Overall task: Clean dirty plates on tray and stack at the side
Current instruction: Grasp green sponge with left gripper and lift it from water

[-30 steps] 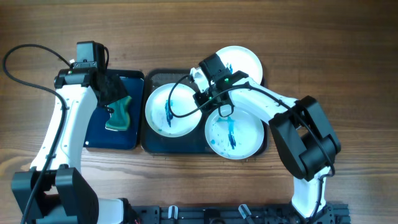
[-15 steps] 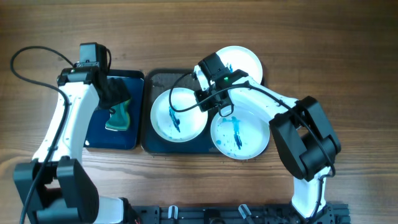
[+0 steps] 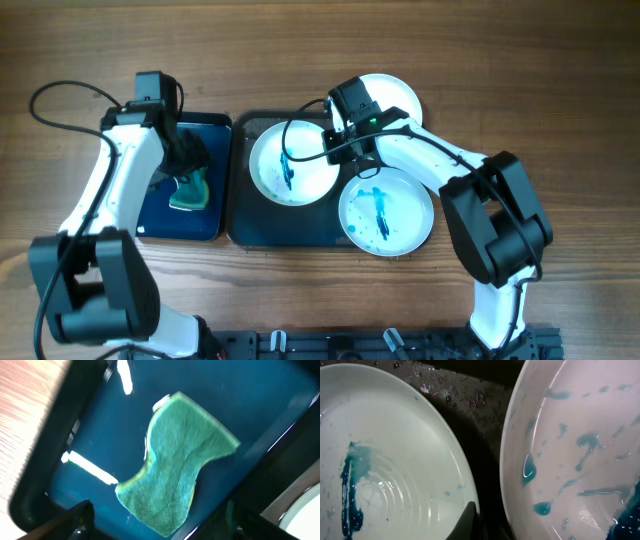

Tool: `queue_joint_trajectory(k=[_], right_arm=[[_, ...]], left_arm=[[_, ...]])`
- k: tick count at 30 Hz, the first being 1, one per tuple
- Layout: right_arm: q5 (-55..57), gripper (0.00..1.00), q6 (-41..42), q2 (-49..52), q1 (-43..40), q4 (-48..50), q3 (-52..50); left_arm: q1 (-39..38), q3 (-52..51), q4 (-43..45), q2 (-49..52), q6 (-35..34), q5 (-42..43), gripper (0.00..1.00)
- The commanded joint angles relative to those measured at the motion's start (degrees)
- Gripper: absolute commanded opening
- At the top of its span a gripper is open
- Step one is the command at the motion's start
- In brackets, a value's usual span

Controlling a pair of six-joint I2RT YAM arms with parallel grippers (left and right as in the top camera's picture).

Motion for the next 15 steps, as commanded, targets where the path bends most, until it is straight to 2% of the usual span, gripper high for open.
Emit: queue_joint_trajectory(k=[1, 5, 8, 9, 10, 11, 12, 15], right_arm=[[1.9, 0.04, 0.2, 0.9, 0.0, 0.3, 0.2], [1.9, 0.04, 0.2, 0.9, 0.0, 0.3, 0.2], [1.9, 0.04, -0.1, 0.9, 0.0, 0.3, 0.2], [1.9, 0.05, -0.2, 0.9, 0.0, 0.3, 0.2], [1.9, 0.04, -0.2, 0.9, 0.0, 0.3, 0.2], [1.9, 0.04, -0.2, 0.9, 0.0, 0.3, 0.2], [1.9, 0.05, -0.2, 0.9, 0.0, 0.1, 0.2], [1.9, 0.10, -0.3, 0.9, 0.0, -1.9, 0.2]], left_arm=[[0.4, -0.8, -1.2, 4.0, 2.8, 3.8, 0.75], [0.4, -0.8, -1.3, 8.3, 5.6, 6.2, 0.68], [0.4, -0.8, -1.2, 11.8, 6.6, 6.3, 0.56], [0.4, -0.8, -0.8, 12.5, 6.6, 6.3, 0.45], [0.4, -0.8, 0.0, 12.5, 6.6, 6.3, 0.19], [0.4, -0.8, 0.1, 12.5, 6.6, 6.3, 0.10], [0.4, -0.8, 0.3, 12.5, 6.6, 6.3, 0.05], [0.4, -0.2, 0.5, 12.1, 6.6, 6.3, 0.04]])
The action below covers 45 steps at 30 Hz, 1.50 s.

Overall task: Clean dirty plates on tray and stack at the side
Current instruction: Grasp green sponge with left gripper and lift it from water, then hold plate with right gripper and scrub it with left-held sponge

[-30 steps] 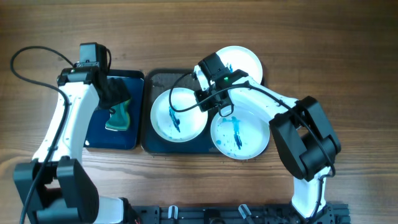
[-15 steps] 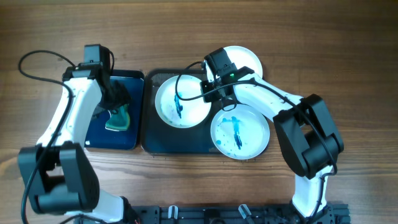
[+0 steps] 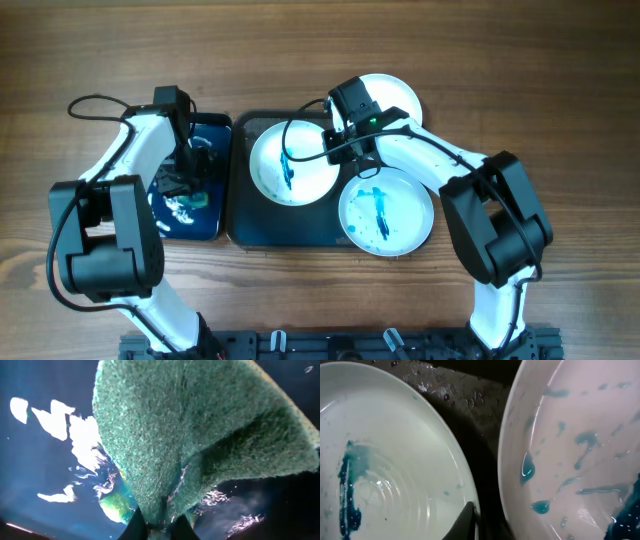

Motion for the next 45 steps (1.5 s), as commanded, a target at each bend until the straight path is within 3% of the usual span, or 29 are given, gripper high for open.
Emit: queue_joint_trajectory(k=[1, 2, 7, 9, 13, 18, 25, 32, 39, 41, 45], right_arm=[[1.7, 0.09, -0.4, 0.9, 0.0, -1.9, 0.2], [1.7, 0.04, -0.4, 0.9, 0.0, -2.5, 0.2], [-2.6, 0.05, -3.0, 0.9, 0.0, -4.6, 0.9], [-2.7, 0.04, -0.3, 0.9, 0.0, -9.2, 2.5], [-3.5, 0.04, 1.5, 0.9, 0.0, -13.0, 4.1], [-3.6, 0.04, 1.3, 1.0, -0.1, -12.3, 4.1], [-4.0, 0.04, -0.2, 1.0, -0.1, -12.3, 4.1], [-5.1, 0.04, -3.2, 1.0, -0.1, -8.2, 4.1], [-6.2, 0.04, -6.1, 1.0, -0.1, -3.3, 4.9], [-6.2, 0.04, -6.1, 1.0, -0.4, -6.8, 7.5], [-7.5, 0.04, -5.3, 1.0, -0.6, -24.3, 20.2]], left_arm=[[0.2, 0.7, 0.3, 0.2, 0.2, 1.8, 0.04], [0.2, 1.8, -0.4, -0.4, -1.3, 1.9, 0.04], [0.0, 6.3, -1.5, -5.6, -4.2, 8.0, 0.04], [-0.5, 7.0, -1.3, -9.0, -8.6, 8.0, 0.04], [-3.1, 7.0, -1.2, -12.5, -10.5, 9.6, 0.04], [-10.0, 6.8, 0.2, -11.7, -14.3, 15.1, 0.04], [-17.2, 5.8, 3.6, -7.0, -20.8, 12.9, 0.04], [-21.3, 1.8, 8.2, 0.1, -20.5, 13.2, 0.04], [-23.0, -0.4, 12.9, 0.9, -20.6, 12.9, 0.04], [-23.0, -0.4, 12.7, 0.9, -20.6, 12.8, 0.04], [-22.9, -0.4, 12.9, 0.9, -20.6, 12.6, 0.04]])
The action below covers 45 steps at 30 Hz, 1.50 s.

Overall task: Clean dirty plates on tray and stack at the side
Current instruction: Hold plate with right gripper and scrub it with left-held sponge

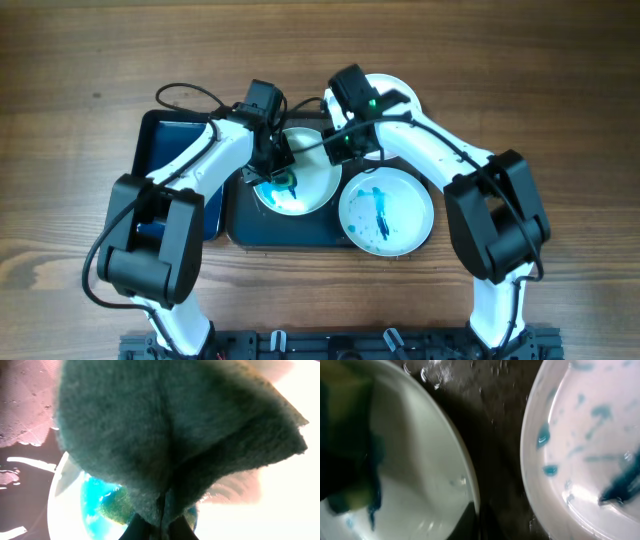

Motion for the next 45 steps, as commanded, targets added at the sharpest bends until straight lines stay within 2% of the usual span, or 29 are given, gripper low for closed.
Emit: queue_joint_trajectory(k=[1, 8, 15, 21, 23, 24, 27, 31, 34, 38, 45], right_arm=[[-3.6, 0.04, 1.7, -0.2, -0.2, -8.2, 11.6], [-4.9, 0.04, 15.4, 1.6, 0.1, -7.4, 12.1], [-7.8, 0.04, 17.9, 8.7, 2.0, -4.1, 11.1], [-7.7, 0.04, 11.1, 8.0, -1.0, -5.0, 13.7], [-7.8, 0.06, 9.0, 7.0, -2.4, -6.2, 14.7], [-7.8, 0.09, 7.7, 6.6, -3.2, -6.9, 15.1], [-7.8, 0.21, 4.0, 6.3, -4.7, -7.5, 15.3], [-7.8, 0.36, -1.3, 6.7, -4.5, -5.6, 13.4], [-7.8, 0.34, -5.3, 8.3, -3.2, -6.1, 13.2], [-7.8, 0.29, -6.5, 9.4, -2.0, -6.3, 13.0], [-7.6, 0.27, -5.5, 12.5, -0.5, -6.4, 13.0]], left_arm=[[-0.6, -1.2, 0.4, 0.9, -0.5, 0.6, 0.04], [0.7, -1.2, 0.4, 0.9, -0.6, 0.6, 0.04], [3.0, -1.2, -0.2, 0.8, -0.3, 0.6, 0.04], [5.5, -1.2, -1.1, -1.3, -1.2, 2.1, 0.04], [6.7, -1.2, -0.9, -1.3, 1.8, 1.7, 0.04], [7.3, -1.2, -0.7, -1.3, 5.6, 0.9, 0.04], [7.8, -1.2, -0.7, -1.3, 10.5, -0.3, 0.04], [7.8, -0.9, -0.7, -1.4, 11.3, 1.2, 0.04], [7.8, -0.6, -0.4, -1.9, 13.8, 6.3, 0.04], [7.8, -0.6, 0.2, -2.5, 14.9, 8.4, 0.04], [8.5, -0.6, 0.4, -2.6, 10.1, 8.4, 0.04]])
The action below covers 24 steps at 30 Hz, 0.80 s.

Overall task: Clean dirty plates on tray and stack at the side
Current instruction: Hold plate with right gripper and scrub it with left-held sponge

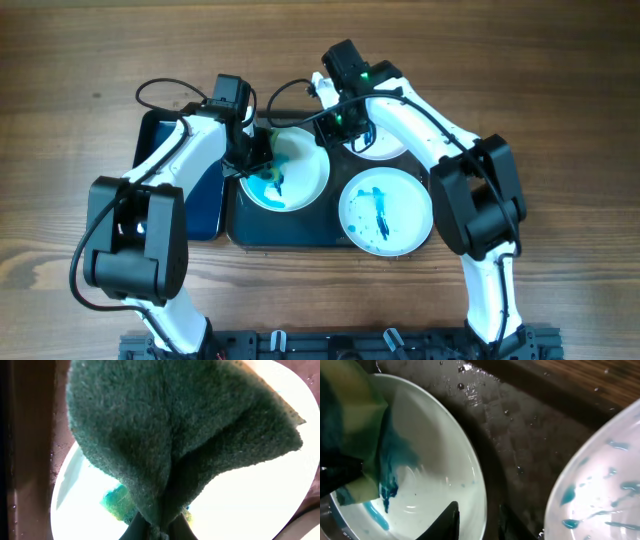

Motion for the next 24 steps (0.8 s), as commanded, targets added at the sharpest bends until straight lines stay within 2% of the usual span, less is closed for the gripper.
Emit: queue_joint_trajectory(k=[1, 5, 8, 11, 14, 17, 21, 24], right_arm=[[-0.7, 0.27, 0.3, 3.8, 0.6, -0.3, -0.7], [-0.7, 0.20, 3.3, 4.7, 0.6, -0.4, -0.7], [-0.7, 0.05, 9.9, 5.1, 1.2, 0.1, -0.8], [0.2, 0.05, 16.9, 5.6, 2.1, 1.3, -2.0], [1.9, 0.04, 27.2, 5.6, 2.2, 1.6, -2.5], [2.4, 0.04, 27.8, 5.6, 2.3, 2.1, -2.5], [2.3, 0.04, 27.7, 5.6, 2.3, 3.0, -2.5], [2.3, 0.04, 27.7, 5.6, 2.3, 3.4, -2.5]], left_arm=[[1.2, -0.2, 0.2, -1.8, -2.8, 2.1, 0.04], [1.5, -0.2, -0.1, -1.8, -4.3, 2.1, 0.04], [1.5, -0.2, -0.1, -1.8, -5.4, 2.1, 0.04], [1.5, -0.2, -0.3, -1.8, -6.0, 2.1, 0.04], [1.2, -0.2, -1.4, -1.8, -8.9, 2.1, 0.04], [-0.1, -0.2, -1.2, -1.8, -9.7, 0.9, 0.04], [-2.9, -1.1, -1.2, -1.4, -9.9, -10.1, 0.04], [-4.7, -2.8, -1.3, -0.2, -9.9, -12.4, 0.04]])
